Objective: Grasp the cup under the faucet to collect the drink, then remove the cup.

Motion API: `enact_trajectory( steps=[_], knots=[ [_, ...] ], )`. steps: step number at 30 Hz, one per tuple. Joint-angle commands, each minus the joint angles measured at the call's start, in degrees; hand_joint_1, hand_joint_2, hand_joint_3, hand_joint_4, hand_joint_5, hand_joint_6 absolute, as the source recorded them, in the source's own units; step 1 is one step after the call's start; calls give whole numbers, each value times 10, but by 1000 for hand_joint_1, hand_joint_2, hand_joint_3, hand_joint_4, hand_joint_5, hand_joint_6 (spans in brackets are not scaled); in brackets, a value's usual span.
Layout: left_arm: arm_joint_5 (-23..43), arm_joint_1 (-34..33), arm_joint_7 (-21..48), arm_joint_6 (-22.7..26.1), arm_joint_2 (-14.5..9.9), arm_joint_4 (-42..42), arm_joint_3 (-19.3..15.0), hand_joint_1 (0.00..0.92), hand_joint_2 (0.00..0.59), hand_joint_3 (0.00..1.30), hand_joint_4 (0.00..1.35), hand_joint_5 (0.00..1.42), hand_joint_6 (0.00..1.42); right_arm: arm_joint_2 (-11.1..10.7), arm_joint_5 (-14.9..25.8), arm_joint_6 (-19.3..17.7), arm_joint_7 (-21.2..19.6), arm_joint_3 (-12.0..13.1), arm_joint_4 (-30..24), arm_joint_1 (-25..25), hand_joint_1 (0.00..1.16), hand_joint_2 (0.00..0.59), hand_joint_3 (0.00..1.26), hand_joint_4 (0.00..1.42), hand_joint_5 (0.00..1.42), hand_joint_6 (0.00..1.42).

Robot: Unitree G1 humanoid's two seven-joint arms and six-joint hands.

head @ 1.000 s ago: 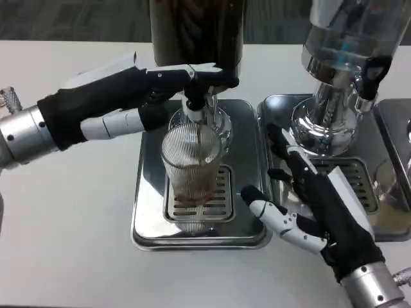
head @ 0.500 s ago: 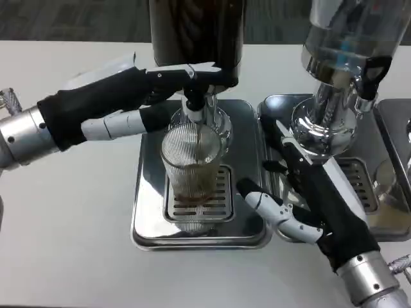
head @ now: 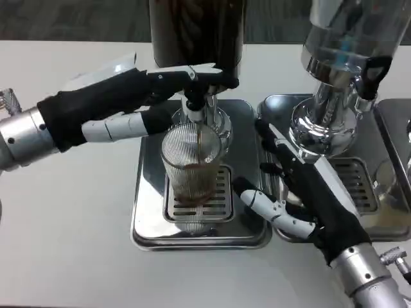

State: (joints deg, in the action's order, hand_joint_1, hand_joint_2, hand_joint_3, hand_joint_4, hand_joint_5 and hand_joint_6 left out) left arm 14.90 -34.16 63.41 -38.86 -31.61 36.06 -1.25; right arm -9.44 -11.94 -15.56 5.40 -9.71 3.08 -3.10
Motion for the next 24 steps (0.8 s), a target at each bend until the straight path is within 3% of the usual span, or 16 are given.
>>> enact_trajectory(
  steps=[1, 24],
  knots=[
    [-13, 14, 6, 0, -4, -9, 10, 0, 69, 195, 66, 62, 73, 4, -2, 0, -1, -2, 23, 18, 533, 230, 54, 29, 39, 178],
    [-9, 31, -7, 13, -18, -52, 9, 0, 70, 195, 65, 62, 64, 22, -1, -12, -1, -13, 85, 65, 532, 230, 54, 22, 39, 178]
  ],
)
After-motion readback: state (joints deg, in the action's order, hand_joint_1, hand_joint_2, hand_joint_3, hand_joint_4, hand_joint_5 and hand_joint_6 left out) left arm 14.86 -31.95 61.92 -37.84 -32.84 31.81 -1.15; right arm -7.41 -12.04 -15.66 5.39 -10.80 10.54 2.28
